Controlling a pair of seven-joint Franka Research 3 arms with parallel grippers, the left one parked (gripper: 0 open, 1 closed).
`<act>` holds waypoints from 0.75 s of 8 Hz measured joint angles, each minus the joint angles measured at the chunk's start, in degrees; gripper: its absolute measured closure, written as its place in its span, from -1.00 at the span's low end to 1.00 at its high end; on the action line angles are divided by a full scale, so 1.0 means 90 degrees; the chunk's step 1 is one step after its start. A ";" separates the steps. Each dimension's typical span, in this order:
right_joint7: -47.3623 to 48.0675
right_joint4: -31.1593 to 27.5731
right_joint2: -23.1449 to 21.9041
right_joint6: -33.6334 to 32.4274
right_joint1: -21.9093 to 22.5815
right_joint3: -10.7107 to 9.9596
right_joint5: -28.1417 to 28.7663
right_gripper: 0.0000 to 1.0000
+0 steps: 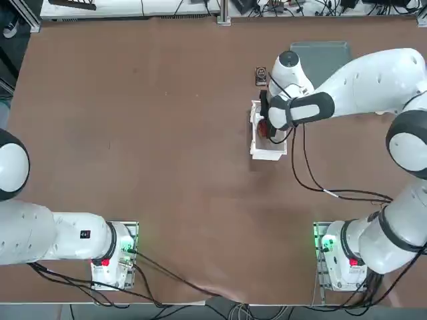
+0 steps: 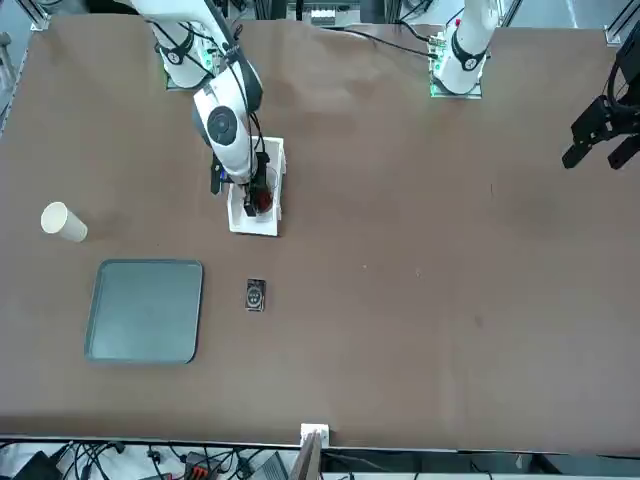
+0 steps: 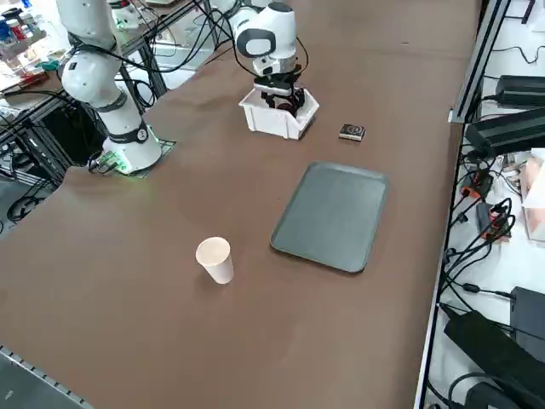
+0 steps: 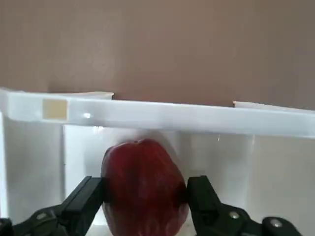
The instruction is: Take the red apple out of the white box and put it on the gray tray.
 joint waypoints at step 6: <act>0.0000 0.0021 0.0065 0.0018 0.0001 -0.0004 -0.0044 -0.91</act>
